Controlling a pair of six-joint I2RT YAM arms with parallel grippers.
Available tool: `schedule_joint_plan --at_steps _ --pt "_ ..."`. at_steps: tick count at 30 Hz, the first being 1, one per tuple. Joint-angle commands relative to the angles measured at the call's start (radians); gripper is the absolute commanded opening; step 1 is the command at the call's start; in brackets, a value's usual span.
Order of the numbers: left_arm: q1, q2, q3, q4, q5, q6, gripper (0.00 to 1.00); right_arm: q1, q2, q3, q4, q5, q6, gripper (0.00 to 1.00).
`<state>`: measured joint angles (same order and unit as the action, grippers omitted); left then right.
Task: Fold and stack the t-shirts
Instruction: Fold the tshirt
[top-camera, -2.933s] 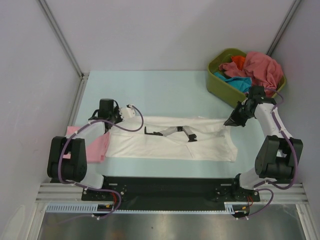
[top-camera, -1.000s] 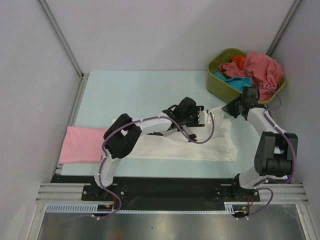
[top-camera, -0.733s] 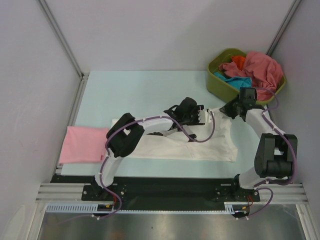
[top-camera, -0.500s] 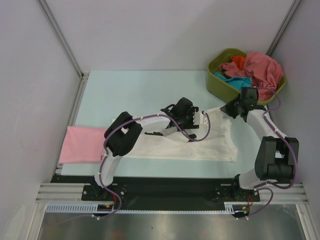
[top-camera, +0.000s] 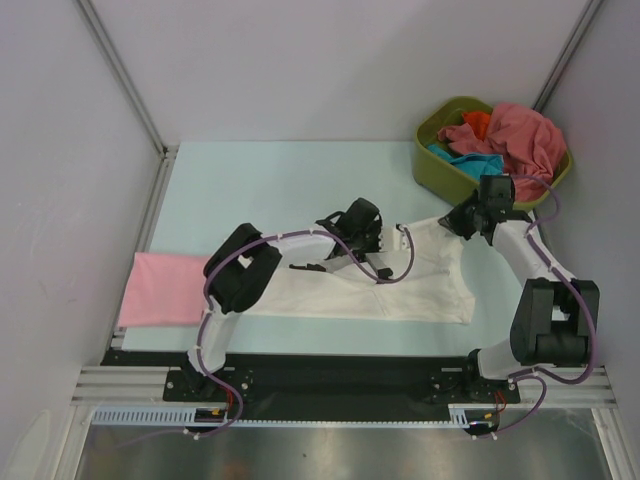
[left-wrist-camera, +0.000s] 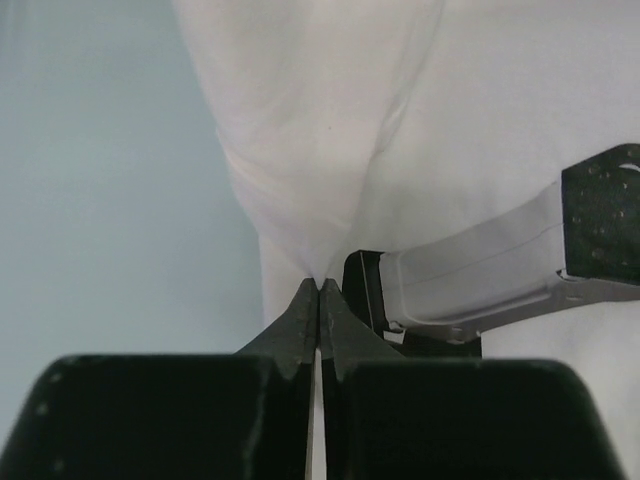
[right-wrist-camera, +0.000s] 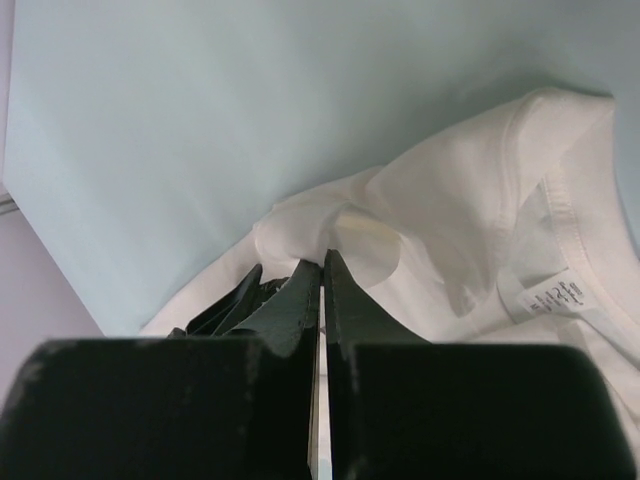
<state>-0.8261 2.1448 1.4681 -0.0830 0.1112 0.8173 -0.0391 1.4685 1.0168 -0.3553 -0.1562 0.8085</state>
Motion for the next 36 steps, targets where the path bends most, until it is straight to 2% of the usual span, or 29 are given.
schedule_joint_plan --at_steps 1,14,19,22,31,36 --pt "0.019 -0.085 0.037 -0.058 0.039 -0.041 0.0 0.005 -0.065 0.02 -0.059 -0.015 -0.037 0.0" --pt "0.067 -0.172 0.0 -0.19 0.166 0.008 0.0 0.004 -0.263 -0.099 -0.361 -0.158 -0.143 0.0" --pt "0.065 -0.184 -0.034 -0.211 0.194 0.011 0.0 0.005 -0.355 -0.268 -0.36 -0.178 -0.112 0.0" --pt "0.065 -0.192 -0.041 -0.235 0.229 0.02 0.0 -0.01 -0.372 -0.308 -0.355 -0.209 -0.085 0.0" --pt "0.094 -0.206 0.024 -0.262 0.249 -0.02 0.0 -0.016 -0.425 -0.253 -0.422 -0.239 -0.08 0.0" --pt "0.117 -0.229 -0.009 -0.293 0.263 0.006 0.01 -0.002 -0.458 -0.259 -0.419 -0.301 -0.029 0.0"
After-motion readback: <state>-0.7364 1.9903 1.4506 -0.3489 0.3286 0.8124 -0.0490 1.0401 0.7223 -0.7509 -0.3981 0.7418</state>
